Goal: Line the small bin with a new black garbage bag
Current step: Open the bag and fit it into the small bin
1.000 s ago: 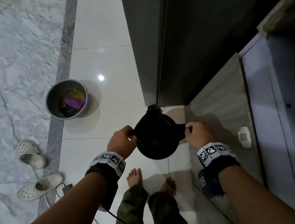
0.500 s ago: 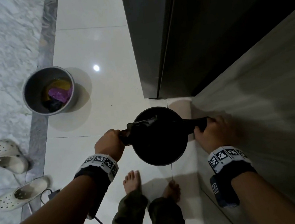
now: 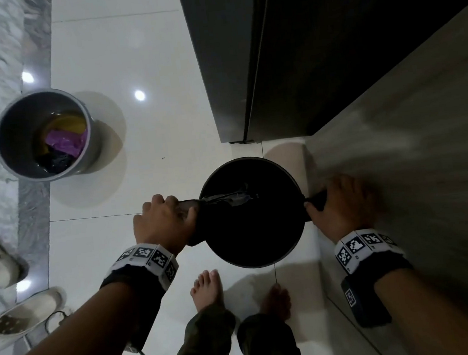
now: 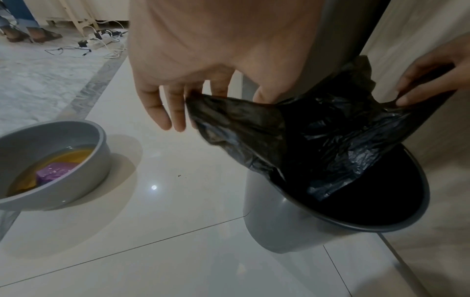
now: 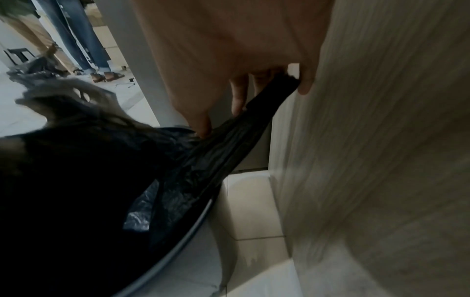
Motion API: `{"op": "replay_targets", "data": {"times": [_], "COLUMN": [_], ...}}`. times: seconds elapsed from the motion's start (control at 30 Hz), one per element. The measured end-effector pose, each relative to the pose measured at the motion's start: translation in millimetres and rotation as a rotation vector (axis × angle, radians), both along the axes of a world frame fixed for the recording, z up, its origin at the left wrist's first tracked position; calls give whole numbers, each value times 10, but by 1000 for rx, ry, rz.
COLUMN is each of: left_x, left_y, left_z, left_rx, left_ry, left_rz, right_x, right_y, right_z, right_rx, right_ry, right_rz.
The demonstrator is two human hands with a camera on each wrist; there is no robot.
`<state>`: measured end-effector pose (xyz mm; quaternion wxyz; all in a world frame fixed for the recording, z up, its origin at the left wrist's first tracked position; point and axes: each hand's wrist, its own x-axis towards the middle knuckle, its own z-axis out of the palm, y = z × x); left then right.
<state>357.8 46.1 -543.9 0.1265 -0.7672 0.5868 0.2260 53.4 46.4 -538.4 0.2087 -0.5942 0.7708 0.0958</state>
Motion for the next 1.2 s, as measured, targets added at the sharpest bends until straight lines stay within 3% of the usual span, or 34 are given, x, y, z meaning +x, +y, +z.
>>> {"op": "replay_targets", "data": {"times": [0.1,0.3,0.47,0.6,0.93,1.2], "left_x": [-33,-39,-49,-73,34,-46], "left_y": [61,120,139,101,-405,-456], "left_z": [-116,-302,-337,-236,-379,-378], "left_rx": [-15,-22,59,50,-136,-40], "left_ry": [17,220,358,425,127,-50], "left_rz": [-29,-90,-21,-63,-437,-427], "right_x": [-34,-70,-43,-46,127,199], "right_y": [73,154,216,202,-290,-375], "right_z": [-116,-254,-284,-320,-320,-267], "right_rx": [-20,-26,9,71,6,76], "right_ry": [-90,-260,-333,-373,-268,-150], "right_rz": [70,172,137,96,62,77]}}
